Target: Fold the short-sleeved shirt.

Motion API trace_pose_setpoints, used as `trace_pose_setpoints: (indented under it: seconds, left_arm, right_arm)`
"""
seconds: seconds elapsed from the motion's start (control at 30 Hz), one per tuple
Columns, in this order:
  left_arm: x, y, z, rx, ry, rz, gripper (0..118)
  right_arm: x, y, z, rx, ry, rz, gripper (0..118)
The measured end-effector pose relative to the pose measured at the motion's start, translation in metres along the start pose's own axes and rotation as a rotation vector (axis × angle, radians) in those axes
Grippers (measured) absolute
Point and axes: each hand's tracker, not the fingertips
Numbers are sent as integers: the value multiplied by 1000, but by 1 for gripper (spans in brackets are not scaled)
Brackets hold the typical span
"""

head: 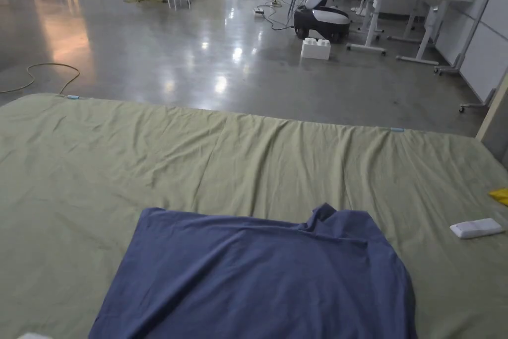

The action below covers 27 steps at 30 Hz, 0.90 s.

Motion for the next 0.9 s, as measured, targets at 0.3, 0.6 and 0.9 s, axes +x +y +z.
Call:
trace_pose_setpoints:
  seconds: [0.3, 0.6, 0.9]
  left_arm:
    - [28, 98, 8, 274, 1, 50, 64]
    - [65, 145, 31, 518, 17, 99, 12]
    - [67, 146, 41, 517, -5, 88, 5]
  right_arm:
    - [-1, 89, 17, 433, -30, -234, 81]
    - [-27, 122, 31, 702, -112, -303, 12]
    - [-38, 137, 33, 724, -87, -284, 2]
